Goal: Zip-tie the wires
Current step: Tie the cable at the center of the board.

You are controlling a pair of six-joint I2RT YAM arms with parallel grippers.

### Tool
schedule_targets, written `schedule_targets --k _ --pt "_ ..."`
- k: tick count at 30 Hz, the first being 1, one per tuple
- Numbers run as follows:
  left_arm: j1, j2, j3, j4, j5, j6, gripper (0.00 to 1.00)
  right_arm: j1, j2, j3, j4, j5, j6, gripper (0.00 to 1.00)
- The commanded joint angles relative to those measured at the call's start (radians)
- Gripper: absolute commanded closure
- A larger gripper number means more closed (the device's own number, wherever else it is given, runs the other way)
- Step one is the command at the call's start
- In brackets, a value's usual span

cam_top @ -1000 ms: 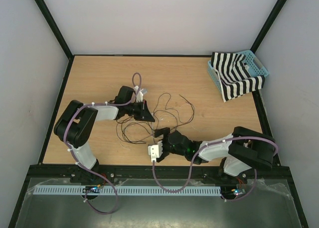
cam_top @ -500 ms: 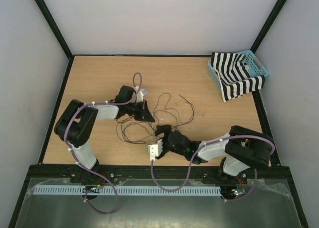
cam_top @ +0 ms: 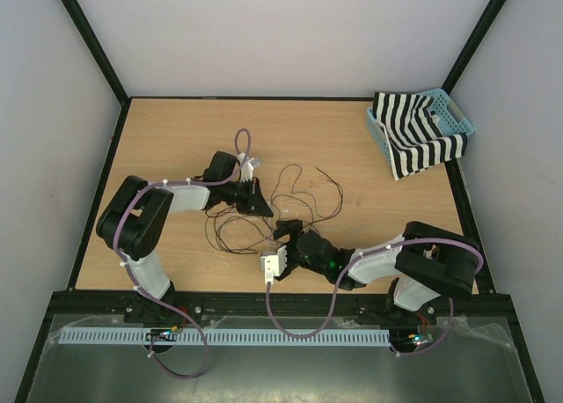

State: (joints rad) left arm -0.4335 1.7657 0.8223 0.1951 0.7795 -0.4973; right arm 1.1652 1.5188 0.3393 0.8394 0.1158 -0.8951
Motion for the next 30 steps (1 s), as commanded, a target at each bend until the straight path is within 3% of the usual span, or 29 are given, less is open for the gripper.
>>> schedule_targets --k 1,30 --pt "-0.005 0.011 0.033 -0.006 0.024 0.015 1.00 -0.005 0.008 -0.002 0.013 -0.010 0.008 0.01" --pt "-0.003 0.011 0.041 -0.014 0.030 0.012 1.00 -0.013 0.019 -0.017 0.070 -0.018 0.019 0.01"
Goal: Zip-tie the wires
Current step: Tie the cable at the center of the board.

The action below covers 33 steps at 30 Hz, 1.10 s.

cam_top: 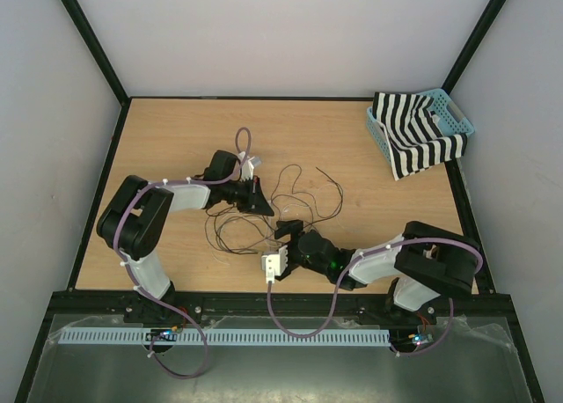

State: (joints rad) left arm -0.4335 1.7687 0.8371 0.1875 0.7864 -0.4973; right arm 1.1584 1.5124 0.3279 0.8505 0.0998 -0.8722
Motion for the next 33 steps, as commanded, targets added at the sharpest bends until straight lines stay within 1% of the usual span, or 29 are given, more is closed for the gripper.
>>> schedule_targets --k 1,14,20,33 --pt "-0.004 0.009 0.027 -0.007 0.024 0.012 1.00 -0.009 0.031 -0.005 0.067 -0.003 -0.006 0.01" --pt "-0.005 0.017 0.030 -0.008 0.030 0.007 1.00 -0.017 0.129 0.024 0.143 -0.014 -0.047 0.01" --pt "-0.008 0.014 0.031 -0.009 0.032 0.003 1.00 -0.028 0.190 0.039 0.179 0.003 -0.096 0.01" --pt "-0.014 0.014 0.042 -0.010 0.085 -0.042 1.00 -0.053 0.198 0.028 0.189 0.031 -0.160 0.01"
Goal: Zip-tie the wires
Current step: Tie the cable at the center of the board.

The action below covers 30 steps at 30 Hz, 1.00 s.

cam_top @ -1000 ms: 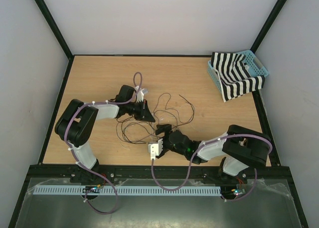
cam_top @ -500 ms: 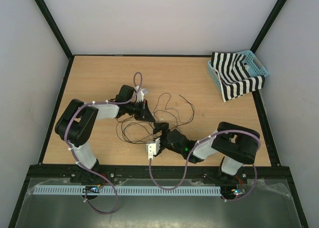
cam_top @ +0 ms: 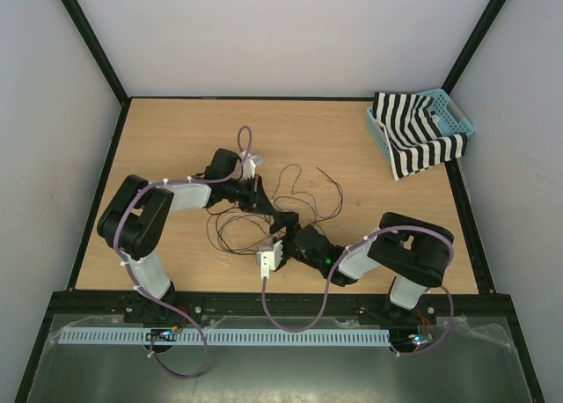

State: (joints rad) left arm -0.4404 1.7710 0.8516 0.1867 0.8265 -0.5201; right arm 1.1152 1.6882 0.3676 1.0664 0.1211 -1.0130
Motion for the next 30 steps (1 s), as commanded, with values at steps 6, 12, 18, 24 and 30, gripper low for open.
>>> schedule_targets --k 6,12,18,24,30 --pt "-0.012 0.023 0.035 -0.009 0.055 -0.027 1.00 -0.010 0.044 -0.007 0.018 -0.021 -0.011 0.01" --pt "-0.011 0.036 0.041 -0.008 0.058 -0.032 1.00 0.004 0.072 -0.011 0.088 -0.015 -0.011 0.01" --pt "-0.012 0.043 0.043 -0.007 0.056 -0.035 1.00 0.031 0.112 -0.023 0.173 0.016 -0.014 0.01" --pt "-0.010 0.047 0.044 -0.007 0.050 -0.039 1.00 0.049 0.121 -0.035 0.222 0.022 0.007 0.01" --pt "-0.010 0.052 0.047 -0.007 0.051 -0.042 1.00 0.065 0.152 -0.031 0.251 0.044 -0.009 0.01"
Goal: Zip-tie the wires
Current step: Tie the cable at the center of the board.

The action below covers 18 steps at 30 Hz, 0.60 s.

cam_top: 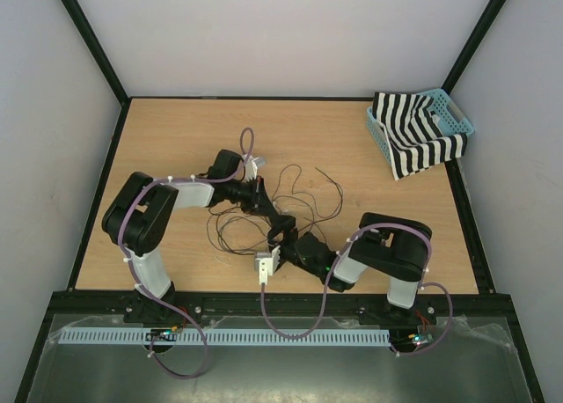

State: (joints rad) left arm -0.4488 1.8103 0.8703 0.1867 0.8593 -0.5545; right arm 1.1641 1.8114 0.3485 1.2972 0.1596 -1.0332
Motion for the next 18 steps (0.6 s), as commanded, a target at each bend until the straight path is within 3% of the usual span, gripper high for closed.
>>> schedule_targets --k 1,18 --pt "-0.001 0.012 0.029 -0.006 0.018 -0.007 1.00 0.018 0.029 -0.013 0.022 0.005 0.010 0.01" --pt "-0.002 0.023 0.032 -0.007 0.020 -0.007 1.00 0.047 0.044 -0.006 0.032 0.014 -0.011 0.00"
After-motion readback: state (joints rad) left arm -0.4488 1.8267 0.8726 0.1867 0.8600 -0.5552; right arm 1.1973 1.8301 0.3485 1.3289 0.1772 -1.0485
